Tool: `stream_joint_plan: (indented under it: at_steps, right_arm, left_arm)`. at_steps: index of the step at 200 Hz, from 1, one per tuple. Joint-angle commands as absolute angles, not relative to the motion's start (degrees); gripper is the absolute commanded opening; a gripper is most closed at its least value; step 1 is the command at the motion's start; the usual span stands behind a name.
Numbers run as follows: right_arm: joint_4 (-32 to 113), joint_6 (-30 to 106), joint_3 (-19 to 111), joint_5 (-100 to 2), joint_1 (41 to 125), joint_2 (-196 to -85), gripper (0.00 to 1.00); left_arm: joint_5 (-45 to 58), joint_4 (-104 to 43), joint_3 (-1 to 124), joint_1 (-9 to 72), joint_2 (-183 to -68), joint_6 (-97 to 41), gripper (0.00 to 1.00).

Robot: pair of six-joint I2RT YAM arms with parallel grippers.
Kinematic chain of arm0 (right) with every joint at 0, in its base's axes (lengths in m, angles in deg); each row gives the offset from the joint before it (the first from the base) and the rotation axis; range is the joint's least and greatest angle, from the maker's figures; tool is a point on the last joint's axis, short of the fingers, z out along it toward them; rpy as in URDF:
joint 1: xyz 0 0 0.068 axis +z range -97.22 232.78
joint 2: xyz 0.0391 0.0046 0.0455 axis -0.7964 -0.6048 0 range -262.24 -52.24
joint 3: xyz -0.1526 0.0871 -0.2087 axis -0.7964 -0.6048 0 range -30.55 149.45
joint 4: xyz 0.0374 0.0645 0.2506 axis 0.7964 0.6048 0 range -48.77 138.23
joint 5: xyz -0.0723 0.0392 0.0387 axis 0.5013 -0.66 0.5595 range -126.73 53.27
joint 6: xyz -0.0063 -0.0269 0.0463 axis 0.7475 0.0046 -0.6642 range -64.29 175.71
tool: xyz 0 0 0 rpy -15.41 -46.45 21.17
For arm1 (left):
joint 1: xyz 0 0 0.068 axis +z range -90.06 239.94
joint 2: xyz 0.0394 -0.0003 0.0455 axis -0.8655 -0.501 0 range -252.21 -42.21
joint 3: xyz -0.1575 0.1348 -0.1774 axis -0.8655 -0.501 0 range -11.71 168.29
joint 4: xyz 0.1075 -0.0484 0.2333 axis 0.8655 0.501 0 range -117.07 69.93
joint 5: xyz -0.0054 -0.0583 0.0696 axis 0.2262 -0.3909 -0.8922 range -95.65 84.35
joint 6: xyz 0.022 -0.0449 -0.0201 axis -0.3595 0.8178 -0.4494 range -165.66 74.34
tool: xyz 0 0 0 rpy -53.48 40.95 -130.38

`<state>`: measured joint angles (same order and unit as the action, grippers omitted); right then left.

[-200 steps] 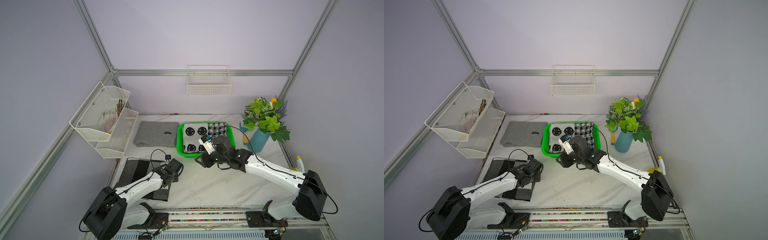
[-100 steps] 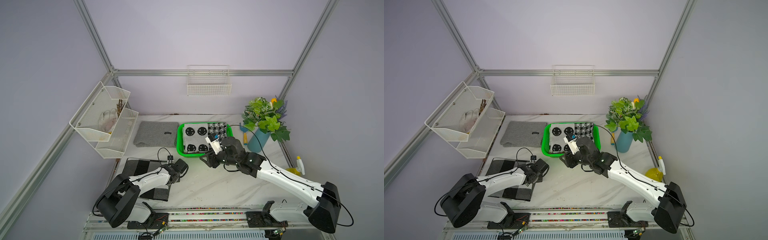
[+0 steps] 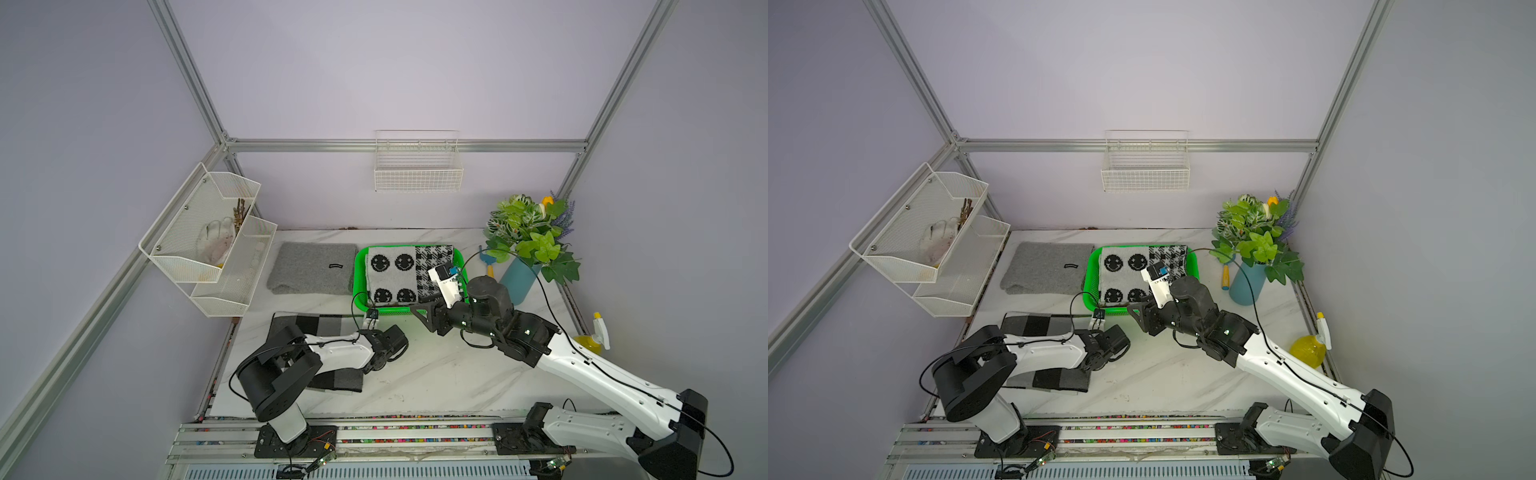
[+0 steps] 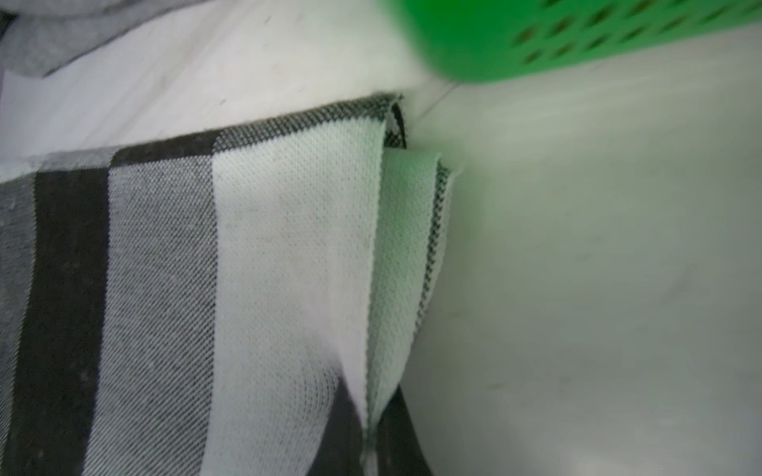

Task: Put the folded scarf in the basket
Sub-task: Move the scarf to the center of the board, then pick up the scarf at the center of the board.

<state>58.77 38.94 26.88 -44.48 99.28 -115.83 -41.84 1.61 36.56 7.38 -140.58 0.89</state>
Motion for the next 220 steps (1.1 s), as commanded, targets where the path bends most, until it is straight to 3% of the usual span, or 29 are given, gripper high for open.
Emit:
stream_joint_plan:
  at_steps: [1, 40, 65, 83, 102, 133, 164, 220]
  right_arm:
    - [59.5, 38.1, 23.9, -39.7, 98.9, -113.0, 0.51]
    - [59.9, 37.7, 19.4, -35.4, 97.0, -107.2, 0.51]
    - [60.4, 37.4, 17.9, -33.9, 96.1, -105.3, 0.51]
    - [60.3, 36.6, 16.6, -34.1, 95.2, -104.9, 0.52]
    - [60.1, 36.3, 15.0, -32.9, 94.4, -104.5, 0.54]
    - [60.4, 34.3, 13.2, -31.2, 93.0, -102.0, 0.55]
    - [60.6, 31.9, 10.5, -31.1, 91.9, -99.4, 0.55]
    - [56.4, 27.3, 6.0, -37.9, 91.0, -103.0, 0.57]
  left_arm:
    - [-14.4, -14.5, 38.7, 3.2, -149.0, 3.1, 0.0]
    - [-13.4, -17.7, 44.8, -0.6, -150.9, 4.5, 0.01]
    - [-9.6, -24.0, 45.4, -1.7, -151.9, 5.3, 0.26]
    - [-9.3, -24.6, 46.2, -1.7, -152.5, 4.7, 0.29]
    - [-9.9, -25.5, 45.3, -1.3, -151.3, 4.2, 0.46]
    - [-8.8, -25.8, 44.6, -1.1, -147.6, 2.1, 0.53]
    - [-10.8, -19.8, 39.6, 0.9, -138.5, -0.9, 0.54]
    - [-14.5, -13.0, 24.8, 12.4, -108.6, -4.2, 0.58]
